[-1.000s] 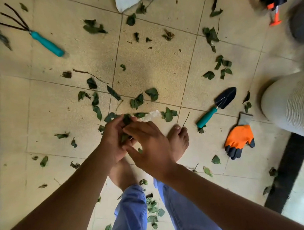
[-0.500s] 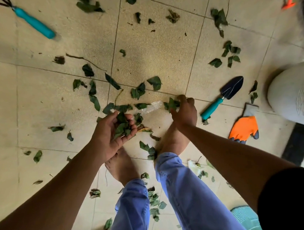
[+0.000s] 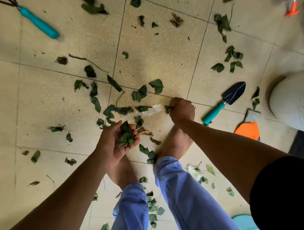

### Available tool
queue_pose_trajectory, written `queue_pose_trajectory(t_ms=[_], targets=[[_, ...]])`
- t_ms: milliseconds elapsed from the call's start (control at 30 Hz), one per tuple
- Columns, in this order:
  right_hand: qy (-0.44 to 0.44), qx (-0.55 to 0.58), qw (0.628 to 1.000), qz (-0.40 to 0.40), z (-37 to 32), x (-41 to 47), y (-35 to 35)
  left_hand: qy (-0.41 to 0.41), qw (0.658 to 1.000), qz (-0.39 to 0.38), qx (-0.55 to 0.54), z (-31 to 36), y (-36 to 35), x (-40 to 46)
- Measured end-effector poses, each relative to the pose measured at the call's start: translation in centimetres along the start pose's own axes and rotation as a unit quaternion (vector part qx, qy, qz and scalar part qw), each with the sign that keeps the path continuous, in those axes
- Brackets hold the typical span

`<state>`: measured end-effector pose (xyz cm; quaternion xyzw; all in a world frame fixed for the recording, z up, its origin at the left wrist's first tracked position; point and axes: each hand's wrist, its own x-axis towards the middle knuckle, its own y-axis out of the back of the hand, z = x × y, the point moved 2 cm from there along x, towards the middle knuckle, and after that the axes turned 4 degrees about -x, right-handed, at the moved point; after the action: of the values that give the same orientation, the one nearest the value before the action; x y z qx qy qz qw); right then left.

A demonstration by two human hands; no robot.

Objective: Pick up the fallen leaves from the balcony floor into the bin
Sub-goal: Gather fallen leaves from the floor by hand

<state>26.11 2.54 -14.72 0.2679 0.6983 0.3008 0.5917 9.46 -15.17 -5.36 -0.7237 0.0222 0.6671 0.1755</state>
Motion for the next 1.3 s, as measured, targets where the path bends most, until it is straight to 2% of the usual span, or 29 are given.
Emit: queue_pose_trajectory(t_ms=[133,200,333,467,533,667,867,1033,1300], targets=[[-0.030,0.041,0.999,0.020,0.4,-0.4,0.3,-0.008,1.000,0.003,0.006,0.3,-0.4,0.1],[-0.012,0.052,0.998,0.017,0.6,-0.9,-0.1,-0.010,1.000,0.006,0.008,0.5,-0.4,0.3],[0.043,-0.008,0.999,0.010,0.5,-1.7,-1.3,-0.011,1.000,0.010,0.003,0.3,-0.3,0.5],[0.045,-0.016,0.999,0.015,0.2,-1.1,-1.5,-0.012,1.000,0.005,-0.004,-0.1,0.2,0.6],[0.029,-0.002,1.000,0.005,0.2,-0.8,-1.3,-0.011,1.000,0.007,-0.005,-0.1,0.5,0.5],[-0.005,0.063,0.997,0.039,-0.5,0.5,0.1,-0.013,1.000,0.012,-0.010,0.2,0.8,0.2],[0.061,0.103,0.992,0.049,-4.1,3.3,2.3,-0.019,1.000,0.005,-0.019,0.8,1.0,0.3],[0.135,0.007,0.990,0.037,-6.9,3.6,2.0,-0.021,0.999,0.000,-0.043,1.2,1.1,0.3],[0.235,-0.097,0.966,0.047,-7.9,3.3,1.1,-0.034,0.995,-0.005,-0.096,2.1,1.7,-0.1]])
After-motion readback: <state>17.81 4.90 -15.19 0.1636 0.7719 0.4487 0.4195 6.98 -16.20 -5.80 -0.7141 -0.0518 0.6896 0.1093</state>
